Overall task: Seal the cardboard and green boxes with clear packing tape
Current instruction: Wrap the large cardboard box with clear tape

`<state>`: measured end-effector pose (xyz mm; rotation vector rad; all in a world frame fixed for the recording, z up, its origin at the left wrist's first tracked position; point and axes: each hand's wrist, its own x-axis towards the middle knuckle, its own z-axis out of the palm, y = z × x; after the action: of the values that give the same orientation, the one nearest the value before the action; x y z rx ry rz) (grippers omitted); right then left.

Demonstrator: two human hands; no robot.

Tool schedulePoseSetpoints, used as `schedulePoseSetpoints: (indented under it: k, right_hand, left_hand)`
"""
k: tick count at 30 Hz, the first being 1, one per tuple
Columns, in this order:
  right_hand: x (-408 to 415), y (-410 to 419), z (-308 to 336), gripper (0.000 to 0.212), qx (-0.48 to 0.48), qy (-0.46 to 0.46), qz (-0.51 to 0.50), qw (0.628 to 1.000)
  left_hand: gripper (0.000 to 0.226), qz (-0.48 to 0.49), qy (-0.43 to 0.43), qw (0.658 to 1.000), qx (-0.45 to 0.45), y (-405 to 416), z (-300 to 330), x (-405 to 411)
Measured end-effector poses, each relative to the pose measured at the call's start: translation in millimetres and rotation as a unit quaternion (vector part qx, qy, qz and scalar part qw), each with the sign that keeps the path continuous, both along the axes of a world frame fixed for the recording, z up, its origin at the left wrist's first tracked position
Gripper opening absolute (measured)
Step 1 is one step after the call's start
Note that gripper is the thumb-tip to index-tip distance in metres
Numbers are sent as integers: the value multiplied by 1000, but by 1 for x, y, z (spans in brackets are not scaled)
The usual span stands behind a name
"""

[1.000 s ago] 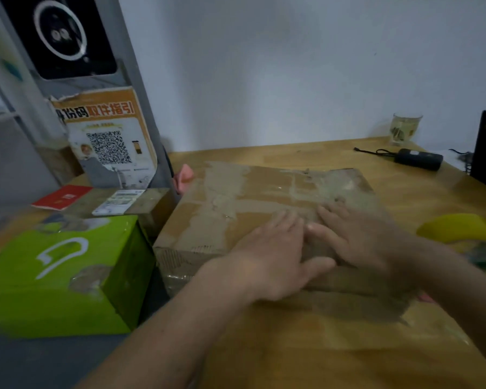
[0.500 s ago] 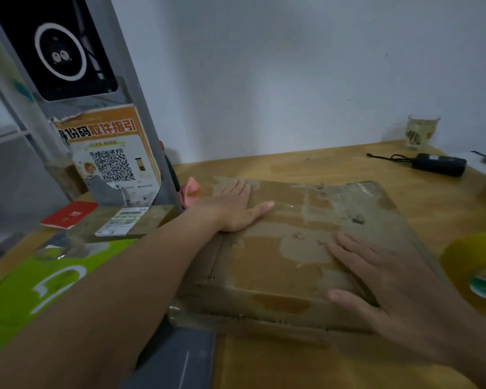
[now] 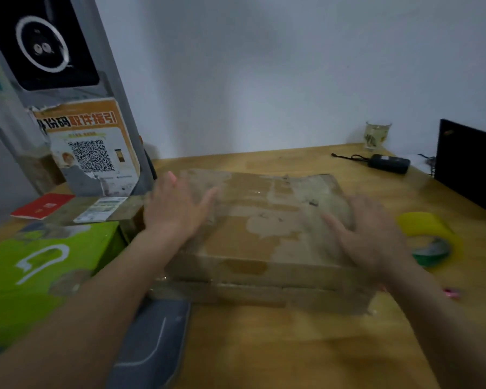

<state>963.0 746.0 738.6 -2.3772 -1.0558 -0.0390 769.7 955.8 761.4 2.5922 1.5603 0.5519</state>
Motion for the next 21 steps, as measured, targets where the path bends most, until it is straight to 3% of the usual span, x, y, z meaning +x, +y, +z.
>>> schedulePoseSetpoints:
  k: [3, 5, 7, 8, 10, 12, 14, 15, 17, 21]
  right_hand:
    - [26, -2, -9, 58, -38, 193, -47, 979]
    - [29, -7, -17, 54, 51, 236, -27, 970]
    - [27, -16, -19, 55, 195, 231, -9, 953]
    - [26, -20, -19, 58, 275, 259, 18, 925]
    - [23, -26, -18, 62, 370, 327, 89, 865]
    - [21, -27, -12, 48, 407, 374, 117, 825]
    - [19, -30, 0, 26, 465, 453, 108, 753]
    - [18, -33, 7, 27, 497, 489, 100, 710]
    - [16, -44, 14, 31, 516, 537, 107, 659]
    - [4, -49, 14, 68, 471, 547, 84, 687]
  left_hand:
    - [66, 111, -70, 966, -223, 8, 15, -19]
    - [66, 99, -102, 972, -185, 2, 15, -23]
    - [63, 94, -220, 969, -67, -8, 7, -26]
    - [57, 90, -331, 939, -21, -17, 6, -27]
    - [45, 88, -535, 839, 33, -19, 6, -32]
    - [55, 46, -669, 739, -66, -20, 16, -36]
    - [69, -10, -753, 620, -220, -21, 24, -45]
    - [69, -37, -751, 603, -265, -24, 25, -51]
    - [70, -98, -699, 634, -316, -37, 28, -61]
    - [69, -145, -611, 704, -332, -54, 26, -74]
